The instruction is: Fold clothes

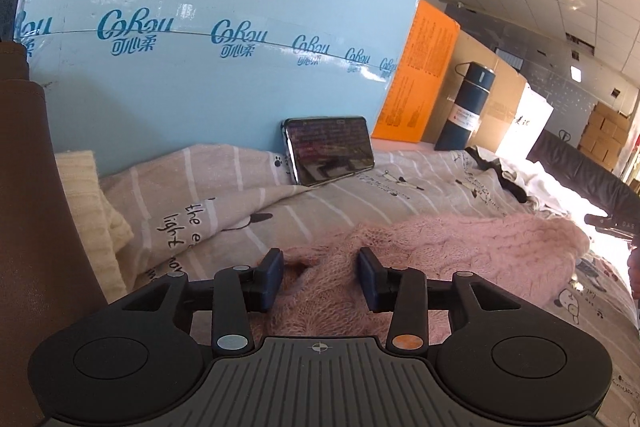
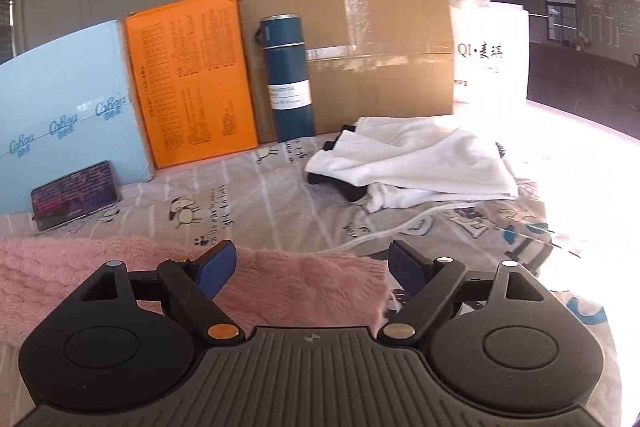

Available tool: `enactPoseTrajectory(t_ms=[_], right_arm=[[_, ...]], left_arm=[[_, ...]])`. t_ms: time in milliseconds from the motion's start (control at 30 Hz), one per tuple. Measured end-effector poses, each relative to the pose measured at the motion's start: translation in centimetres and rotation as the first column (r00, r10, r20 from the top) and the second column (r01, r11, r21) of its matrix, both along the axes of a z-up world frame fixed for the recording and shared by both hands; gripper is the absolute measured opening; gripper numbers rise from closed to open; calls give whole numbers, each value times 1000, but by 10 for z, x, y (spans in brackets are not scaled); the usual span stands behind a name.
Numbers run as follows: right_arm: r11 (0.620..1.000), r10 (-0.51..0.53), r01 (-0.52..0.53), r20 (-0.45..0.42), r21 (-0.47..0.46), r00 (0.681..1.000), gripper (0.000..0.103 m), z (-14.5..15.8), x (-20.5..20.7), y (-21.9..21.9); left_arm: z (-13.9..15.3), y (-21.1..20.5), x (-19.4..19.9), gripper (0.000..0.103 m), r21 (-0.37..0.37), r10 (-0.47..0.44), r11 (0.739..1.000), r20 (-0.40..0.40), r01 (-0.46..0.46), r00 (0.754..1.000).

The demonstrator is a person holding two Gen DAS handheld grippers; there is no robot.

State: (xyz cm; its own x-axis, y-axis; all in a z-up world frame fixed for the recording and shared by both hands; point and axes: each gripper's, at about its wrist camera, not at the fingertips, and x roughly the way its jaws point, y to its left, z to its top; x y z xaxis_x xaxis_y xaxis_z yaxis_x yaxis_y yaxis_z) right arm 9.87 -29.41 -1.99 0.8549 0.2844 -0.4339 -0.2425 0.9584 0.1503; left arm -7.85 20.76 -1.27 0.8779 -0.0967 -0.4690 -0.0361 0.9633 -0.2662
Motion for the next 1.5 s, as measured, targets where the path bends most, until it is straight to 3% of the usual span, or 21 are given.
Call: enactPoseTrajectory(t_ms=[133, 267, 400, 433, 567, 600, 667, 700, 733, 767, 1033, 1200, 1300, 1367, 1400, 1433, 1467, 1500], right_arm=[[986, -126, 130, -51, 99, 991, 82, -7, -3, -26], [956, -157, 184, -129, 230, 979, 82, -22, -8, -36], [946, -164, 195, -136, 258, 977, 79, -27, -7, -21], [947, -175, 203, -132, 249, 976, 75, -27, -5, -17], [949, -228, 250, -126, 191, 965, 35, -28, 6, -2], [950, -239, 258, -121, 177, 963, 29, -28, 8, 1], [952, -258, 270, -98, 143, 961, 14, -27, 10, 7], [953, -264, 274, -83, 133, 961, 12, -25, 10, 10], [953, -266, 272, -66, 130, 962, 10, -23, 10, 11], [954, -266, 270, -48, 129, 963, 10, -20, 9, 13], [937, -315, 299, 68, 181, 947, 9, -3, 8, 20], [920, -375, 375, -21, 115, 927, 9, -20, 23, 20], [911, -389, 398, -95, 110, 916, 9, -33, 30, 15], [897, -400, 414, -112, 155, 910, 18, -34, 26, 10], [887, -409, 425, -118, 181, 905, 27, -34, 22, 6], [875, -422, 438, -120, 206, 899, 46, -34, 17, 3], [862, -437, 453, -120, 229, 892, 57, -33, 11, 0], [851, -449, 464, -119, 248, 886, 59, -31, 4, -2]], left_arm=[[8, -5, -12, 65, 47, 17, 999, 30, -18, 999], [13, -9, -29, 71, 65, 4, 998, 35, -7, 999], [15, -22, -50, 84, 141, -5, 990, 38, -1, 999], [13, -24, -53, 86, 155, 1, 988, 28, -6, 1000], [5, -29, -59, 85, 213, 23, 977, -4, -21, 1000], [4, -30, -59, 82, 227, 24, 974, -2, -23, 1000], [3, -30, -57, 53, 240, 17, 971, -7, -14, 1000], [3, -30, -56, 29, 240, 7, 971, -14, -4, 1000], [2, -28, -55, 18, 227, 0, 974, -20, 4, 1000], [1, -28, -55, 17, 220, -6, 976, -10, 8, 1000], [30, -26, -38, 14, 264, 47, 961, 126, -79, 991], [10, -31, -20, 16, 327, 91, 941, 21, -93, 996], [-2, -34, -16, 22, 356, 116, 929, -35, -97, 993], [0, -34, -19, 29, 353, 130, 929, -27, -113, 991], [3, -32, -22, 38, 340, 141, 931, -10, -129, 990], [6, -31, -25, 47, 328, 153, 933, 6, -146, 988], [10, -30, -28, 51, 314, 164, 935, 22, -163, 986], [14, -29, -32, 59, 299, 180, 936, 43, -184, 983]])
